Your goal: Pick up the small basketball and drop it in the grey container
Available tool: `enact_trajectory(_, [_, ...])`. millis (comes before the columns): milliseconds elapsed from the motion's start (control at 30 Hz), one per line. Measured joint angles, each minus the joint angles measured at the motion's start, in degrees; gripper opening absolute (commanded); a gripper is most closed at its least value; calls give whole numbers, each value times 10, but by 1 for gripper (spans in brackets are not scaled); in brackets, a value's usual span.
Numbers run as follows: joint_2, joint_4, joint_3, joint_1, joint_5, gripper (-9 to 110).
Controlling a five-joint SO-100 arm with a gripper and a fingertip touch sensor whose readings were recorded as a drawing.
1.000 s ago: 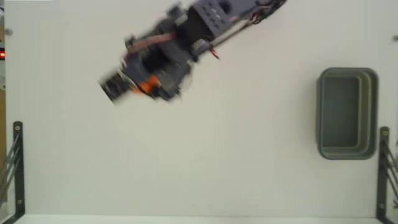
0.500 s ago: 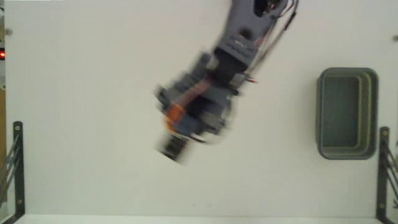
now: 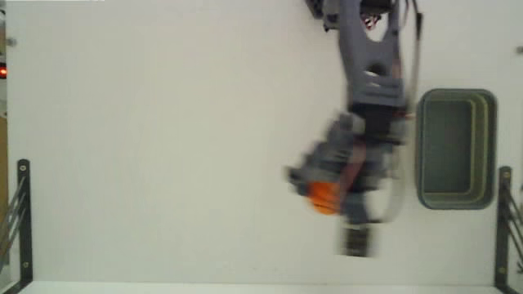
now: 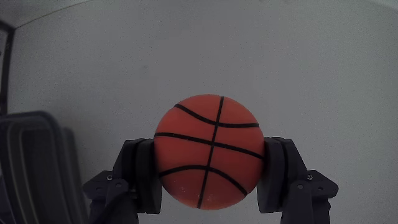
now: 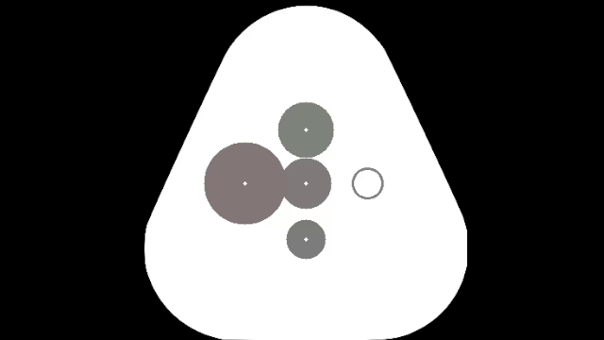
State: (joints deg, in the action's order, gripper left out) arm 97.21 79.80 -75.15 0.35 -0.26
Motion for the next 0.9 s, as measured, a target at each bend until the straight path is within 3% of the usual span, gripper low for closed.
enact_trajectory(900, [-53,11,63,-330,0,86])
